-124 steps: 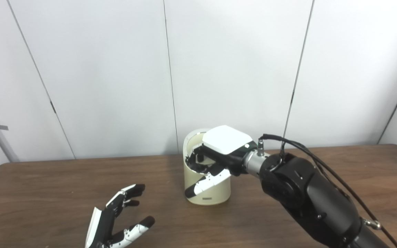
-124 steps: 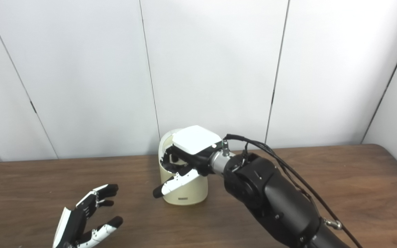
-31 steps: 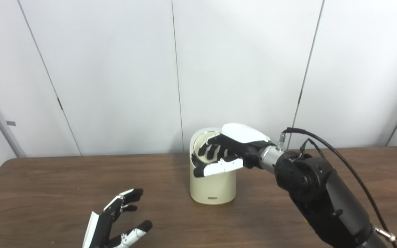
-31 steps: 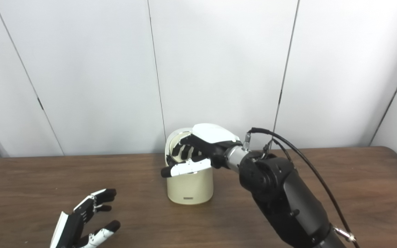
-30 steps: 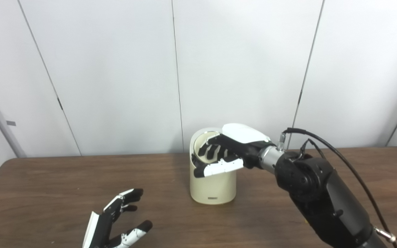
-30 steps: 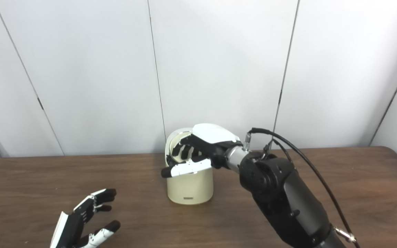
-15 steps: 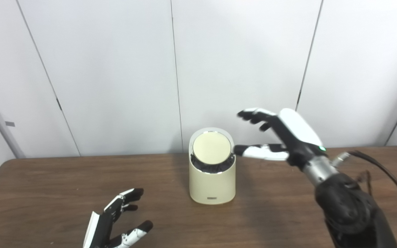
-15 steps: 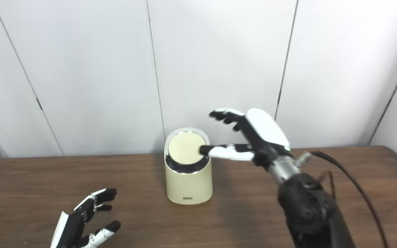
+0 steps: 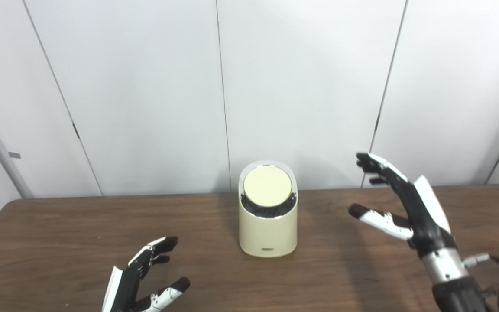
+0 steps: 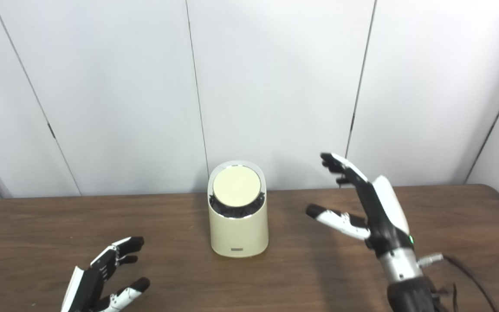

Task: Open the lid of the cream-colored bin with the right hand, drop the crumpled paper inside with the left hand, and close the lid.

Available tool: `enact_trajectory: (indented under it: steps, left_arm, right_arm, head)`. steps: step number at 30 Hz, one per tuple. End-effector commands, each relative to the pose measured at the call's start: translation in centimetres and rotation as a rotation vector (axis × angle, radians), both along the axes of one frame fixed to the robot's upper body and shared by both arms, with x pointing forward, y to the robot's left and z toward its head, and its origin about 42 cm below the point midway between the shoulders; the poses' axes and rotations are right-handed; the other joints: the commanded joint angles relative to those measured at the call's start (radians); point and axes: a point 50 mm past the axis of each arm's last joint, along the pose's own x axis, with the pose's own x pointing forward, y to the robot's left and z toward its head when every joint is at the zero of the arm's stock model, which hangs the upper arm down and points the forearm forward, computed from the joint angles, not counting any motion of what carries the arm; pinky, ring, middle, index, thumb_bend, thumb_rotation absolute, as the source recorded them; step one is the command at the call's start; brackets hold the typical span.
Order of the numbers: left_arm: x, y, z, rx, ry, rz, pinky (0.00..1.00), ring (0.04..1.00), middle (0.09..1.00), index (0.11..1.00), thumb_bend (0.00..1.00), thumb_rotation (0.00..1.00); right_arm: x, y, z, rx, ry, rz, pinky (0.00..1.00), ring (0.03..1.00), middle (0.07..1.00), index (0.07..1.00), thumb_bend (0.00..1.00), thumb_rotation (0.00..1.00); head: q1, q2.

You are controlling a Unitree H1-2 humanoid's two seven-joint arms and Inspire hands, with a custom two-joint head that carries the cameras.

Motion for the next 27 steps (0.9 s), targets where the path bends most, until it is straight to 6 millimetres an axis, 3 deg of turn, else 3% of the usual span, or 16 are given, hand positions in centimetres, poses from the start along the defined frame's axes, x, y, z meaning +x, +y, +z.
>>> enact_trajectory:
  steps: [1, 5, 10, 18, 27]
  left_arm:
    - [0.3, 0.3, 1.0, 0.001, -0.057, 0.007, 0.75, 0.800, 0.791, 0.772, 0.92, 0.55]
    - [0.2, 0.6, 0.9, -0.002, -0.056, 0.007, 0.75, 0.808, 0.798, 0.783, 0.91, 0.56]
    - [0.2, 0.9, 0.7, -0.002, -0.056, 0.012, 0.75, 0.811, 0.802, 0.789, 0.91, 0.56]
    - [0.1, 1.3, 0.6, -0.003, -0.058, 0.011, 0.75, 0.807, 0.804, 0.793, 0.88, 0.54]
    - [0.1, 1.8, 0.2, 0.007, -0.046, 0.020, 0.73, 0.804, 0.803, 0.789, 0.87, 0.54]
  right_arm:
    - [-0.5, -0.6, -0.3, 0.038, -0.083, 0.021, 0.77, 0.827, 0.833, 0.861, 0.86, 0.74]
    - [-1.4, -1.1, -3.3, 0.071, -0.066, 0.021, 0.70, 0.803, 0.829, 0.860, 0.86, 0.77]
    - [-3.0, -0.5, -6.5, 0.103, -0.029, 0.000, 0.70, 0.790, 0.819, 0.841, 0.84, 0.80]
    - [-4.7, 0.6, -8.5, 0.157, 0.005, 0.001, 0.66, 0.780, 0.810, 0.827, 0.80, 0.79]
    - [-5.0, 1.7, -9.8, 0.193, 0.038, -0.012, 0.71, 0.793, 0.806, 0.816, 0.75, 0.76]
  head:
    - [-0.002, 0.002]
    - [-0.003, 0.002]
    - [-0.005, 0.005]
    - [-0.005, 0.011]
    - [-0.011, 0.016]
